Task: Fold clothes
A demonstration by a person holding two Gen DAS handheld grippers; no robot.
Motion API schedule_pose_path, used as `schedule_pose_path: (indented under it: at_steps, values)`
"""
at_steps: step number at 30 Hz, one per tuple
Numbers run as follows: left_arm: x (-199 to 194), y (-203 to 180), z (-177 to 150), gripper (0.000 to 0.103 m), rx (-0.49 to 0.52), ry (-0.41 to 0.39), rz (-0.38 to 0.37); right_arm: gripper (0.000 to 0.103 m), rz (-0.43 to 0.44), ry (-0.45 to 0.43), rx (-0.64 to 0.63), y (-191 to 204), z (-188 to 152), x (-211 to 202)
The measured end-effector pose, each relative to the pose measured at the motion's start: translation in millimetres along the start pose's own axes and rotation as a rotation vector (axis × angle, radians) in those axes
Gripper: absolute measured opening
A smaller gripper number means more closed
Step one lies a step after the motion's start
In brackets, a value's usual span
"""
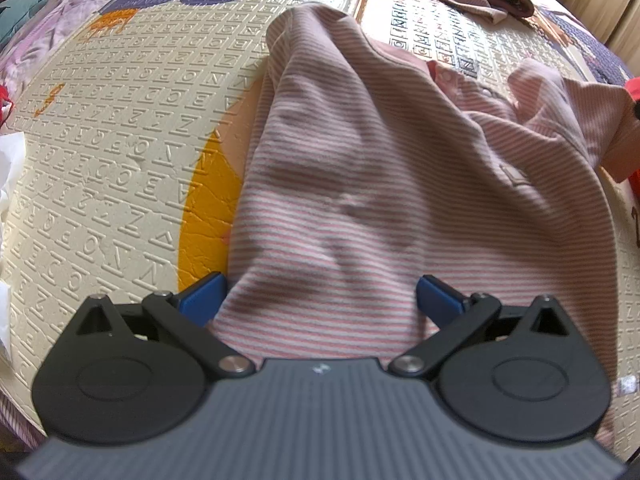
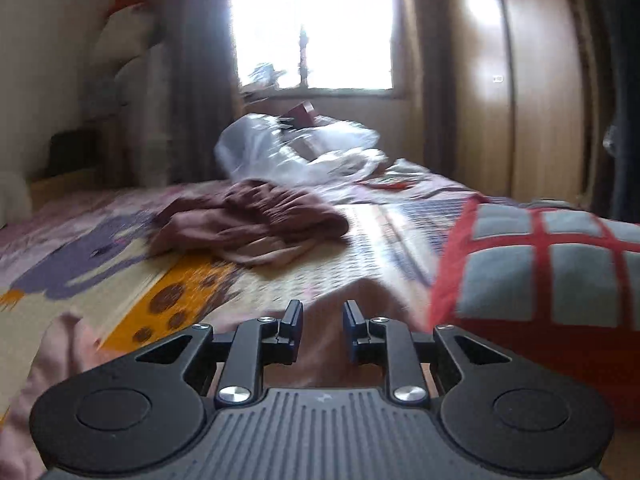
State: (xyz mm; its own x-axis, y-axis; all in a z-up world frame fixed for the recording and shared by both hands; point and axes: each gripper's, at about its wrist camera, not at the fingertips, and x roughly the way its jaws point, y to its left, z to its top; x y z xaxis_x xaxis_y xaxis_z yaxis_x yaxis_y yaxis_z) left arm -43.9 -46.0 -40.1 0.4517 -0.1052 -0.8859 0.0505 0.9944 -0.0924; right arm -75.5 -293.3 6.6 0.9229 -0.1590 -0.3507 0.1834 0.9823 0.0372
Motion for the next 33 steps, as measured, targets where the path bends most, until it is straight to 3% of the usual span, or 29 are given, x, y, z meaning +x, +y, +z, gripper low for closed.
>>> schedule_pose_path:
  at_steps: [1, 3, 4, 7, 11, 13, 15, 17, 20, 25, 28, 30, 33]
  values:
    - [0, 0, 0, 0.103, 0.0, 0.001, -0.001, 0.027, 0.035, 0.005, -0.01, 5, 0, -1]
    - [0, 0, 1, 0.103, -0.001, 0.002, -0.002, 0.043, 0.124, 0.031, -0.027, 14, -1, -3]
    - [0, 0, 0, 0.103, -0.001, 0.002, -0.002, 0.047, 0.167, 0.056, -0.038, 19, -2, -2]
    - [-1, 0, 0, 0.103, -0.002, 0.003, -0.003, 0.045, 0.169, 0.136, -0.131, 38, -11, 7]
    - [-1, 1, 0, 0.103, -0.004, 0.006, -0.006, 0.011, -0.006, 0.243, -0.26, 46, -26, 29]
    - [-1, 2, 1, 0.103, -0.005, 0.009, -0.01, 0.011, -0.118, 0.259, -0.222, 33, -28, 36]
    - [-1, 2, 1, 0.103, -0.006, 0.012, -0.013, 0.014, -0.169, 0.252, -0.148, 17, -21, 35]
    - [-1, 2, 1, 0.103, -0.005, 0.011, -0.011, 0.018, -0.135, 0.224, -0.042, 1, -12, 28]
    - [-1, 1, 0, 0.103, -0.003, 0.006, -0.006, 0.021, 0.012, 0.178, 0.072, -6, -2, 18]
    - [-1, 1, 0, 0.103, -0.004, 0.005, -0.004, 0.022, 0.199, 0.234, 0.015, 22, -11, 23]
    - [-2, 0, 0, 0.103, -0.002, 0.004, -0.003, 0.033, 0.216, 0.311, -0.121, 45, -25, 33]
    - [-2, 0, 0, 0.103, 0.0, 0.005, -0.003, 0.037, 0.19, 0.312, -0.197, 52, -35, 39]
    - [-2, 0, 0, 0.103, 0.002, 0.006, -0.005, 0.037, 0.182, 0.326, -0.174, 51, -33, 44]
